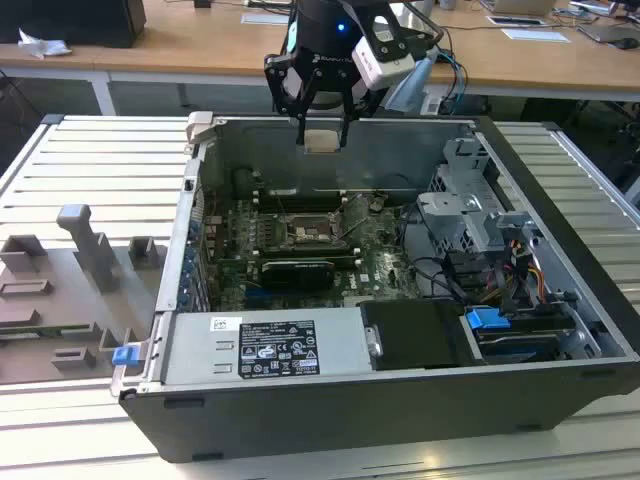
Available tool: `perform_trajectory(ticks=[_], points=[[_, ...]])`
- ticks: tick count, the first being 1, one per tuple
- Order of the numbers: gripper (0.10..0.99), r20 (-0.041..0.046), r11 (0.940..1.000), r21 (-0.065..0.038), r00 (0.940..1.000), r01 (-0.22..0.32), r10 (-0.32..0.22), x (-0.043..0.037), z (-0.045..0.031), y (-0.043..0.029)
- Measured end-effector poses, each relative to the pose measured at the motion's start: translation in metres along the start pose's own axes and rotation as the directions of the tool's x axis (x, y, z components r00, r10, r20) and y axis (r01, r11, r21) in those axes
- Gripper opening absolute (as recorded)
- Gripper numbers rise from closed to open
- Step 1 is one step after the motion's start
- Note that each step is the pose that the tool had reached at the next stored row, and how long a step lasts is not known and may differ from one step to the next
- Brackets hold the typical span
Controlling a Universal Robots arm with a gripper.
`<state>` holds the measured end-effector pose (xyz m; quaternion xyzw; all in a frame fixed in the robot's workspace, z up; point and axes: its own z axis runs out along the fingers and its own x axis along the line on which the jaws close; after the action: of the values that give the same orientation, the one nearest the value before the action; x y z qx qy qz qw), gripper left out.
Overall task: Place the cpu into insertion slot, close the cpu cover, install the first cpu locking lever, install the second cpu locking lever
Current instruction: 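Place the cpu into insertion slot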
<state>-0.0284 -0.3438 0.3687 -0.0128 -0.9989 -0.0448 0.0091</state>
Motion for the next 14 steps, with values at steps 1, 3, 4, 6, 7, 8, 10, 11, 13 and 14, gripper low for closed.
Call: perform_trajectory(ticks=[1,3,4,6,7,8,10,11,13,14], points=[[0.541,0.0,1.0,0.0,1.0,0.0,0.0,0.0,0.0,0.0],[0.541,0.0005,1.0,0.0,1.0,-0.006,0.006,0.0,0.0,0.0],[0.541,0.0009,0.9999,0.0,0.9999,-0.01,0.01,0.0,0.0,0.0],[0.541,0.0017,0.9998,0.0,0.9998,-0.019,0.019,0.0,0.0,0.0],[0.541,0.0021,0.9997,0.0,0.9997,-0.024,0.024,0.0,0.0,0.0],[0.541,0.0026,0.9996,-0.001,0.9996,-0.029,0.029,0.0,0.0,0.0],[0.541,0.0035,0.9992,-0.001,0.9992,-0.04,0.04,0.0,0.0,0.0],[0.541,0.0038,0.9991,-0.001,0.9991,-0.042,0.042,0.0,0.0,0.0],[0.541,0.0042,0.9989,-0.001,0.9989,-0.047,0.047,0.0,0.0,0.0],[0.541,0.0043,0.9988,-0.001,0.9988,-0.048,0.048,0.0,0.0,0.0]])
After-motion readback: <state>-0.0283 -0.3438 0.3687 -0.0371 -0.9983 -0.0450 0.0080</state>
